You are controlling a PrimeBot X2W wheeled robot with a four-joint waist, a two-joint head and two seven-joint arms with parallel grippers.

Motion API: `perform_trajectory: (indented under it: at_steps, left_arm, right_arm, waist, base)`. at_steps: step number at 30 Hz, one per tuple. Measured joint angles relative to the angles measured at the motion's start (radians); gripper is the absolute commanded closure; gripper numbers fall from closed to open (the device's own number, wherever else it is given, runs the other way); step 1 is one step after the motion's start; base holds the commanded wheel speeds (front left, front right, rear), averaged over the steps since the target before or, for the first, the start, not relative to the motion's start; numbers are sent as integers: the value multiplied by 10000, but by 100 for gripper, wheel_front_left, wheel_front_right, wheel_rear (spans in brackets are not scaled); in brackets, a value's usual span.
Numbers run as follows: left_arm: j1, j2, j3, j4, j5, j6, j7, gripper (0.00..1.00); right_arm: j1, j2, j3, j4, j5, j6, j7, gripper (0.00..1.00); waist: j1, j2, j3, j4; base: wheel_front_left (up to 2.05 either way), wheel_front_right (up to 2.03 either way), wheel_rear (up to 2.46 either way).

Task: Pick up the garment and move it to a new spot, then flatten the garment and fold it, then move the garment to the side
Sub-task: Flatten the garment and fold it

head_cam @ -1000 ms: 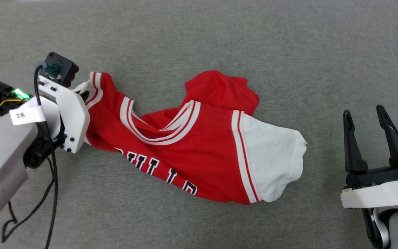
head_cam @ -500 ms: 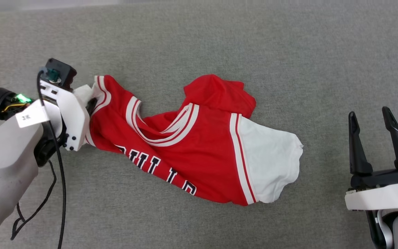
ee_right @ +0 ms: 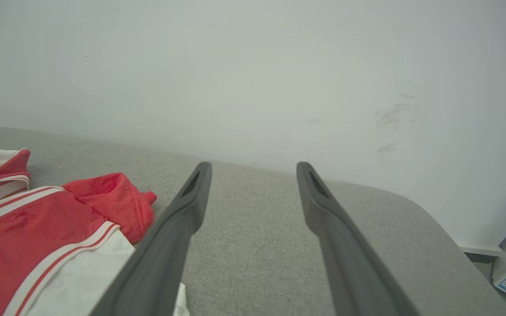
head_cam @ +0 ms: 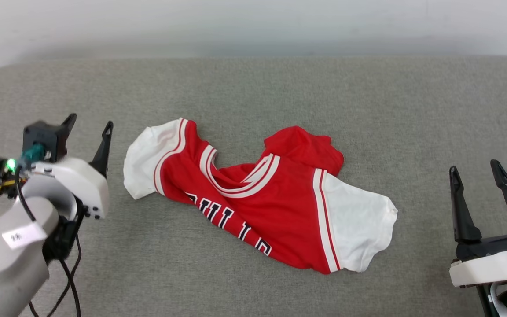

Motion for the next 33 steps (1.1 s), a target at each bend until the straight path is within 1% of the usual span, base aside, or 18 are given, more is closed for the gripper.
perform_trajectory:
  at_steps: [4,6,9,11,13,16,18,20,24,28,33]
  left_arm:
    - [1197,169,719,-1313,192,1281,-244,0]
    - [1846,151,1436,-2167,617,1939,-251,0]
    - [3030,77,2359,-3252,1409,2564,-280,0]
    - [3881,-6,2874,-3745,1881,2878,-280,0]
    - [4468,-140,3413,-4213,2376,3081,-280,0]
    - [5253,-495,3994,-4753,3074,3202,-280,0]
    - [5626,-752,4334,-4978,3486,3198,-280,0]
    - [5882,-1007,4617,-5112,3870,3147,-280,0]
    - [6286,-1582,5070,-5216,4474,2911,-280,0]
    - [6445,-2082,5409,-5160,4936,2522,-280,0]
    - [6442,-2610,5787,-5012,5415,2044,-280,0]
  right_arm:
    - [-48,-506,184,88,104,0,320,0]
    - [-194,-844,380,115,255,-2,788,0]
    - [-578,-1406,920,132,520,2,1708,0]
    - [-890,-1923,1367,136,800,0,2466,0]
    - [-1234,-2376,1850,155,1191,0,3313,0]
    - [-1708,-3158,2732,209,1858,2,4755,0]
    - [-1980,-3764,3461,244,2433,2,5829,0]
    - [-2262,-4288,4201,259,3103,2,6895,0]
    - [-2770,-5030,5279,364,4401,2,8552,0]
    - [-3292,-5436,5892,805,5041,2,9375,0]
    - [-3699,-5461,6543,1701,5553,2,9681,0]
  waist:
    - [0,0,-403,207]
    - [0,0,-558,298]
    - [-1,0,-745,399]
    - [-1,1,-828,467]
    - [-1,0,-867,546]
    - [-1,1,-877,679]
    - [-1,0,-861,776]
    - [-1,0,-819,870]
    - [-1,0,-665,1048]
    - [-1,0,-427,1256]
    - [0,0,-53,1544]
  base:
    - [0,0,0]
    - [0,0,0]
    - [0,0,0]
    - [0,0,0]
    - [0,0,0]
    - [0,0,0]
    - [0,0,0]
    - [0,0,0]
    - [0,0,0]
    - [0,0,0]
    - [0,0,0]
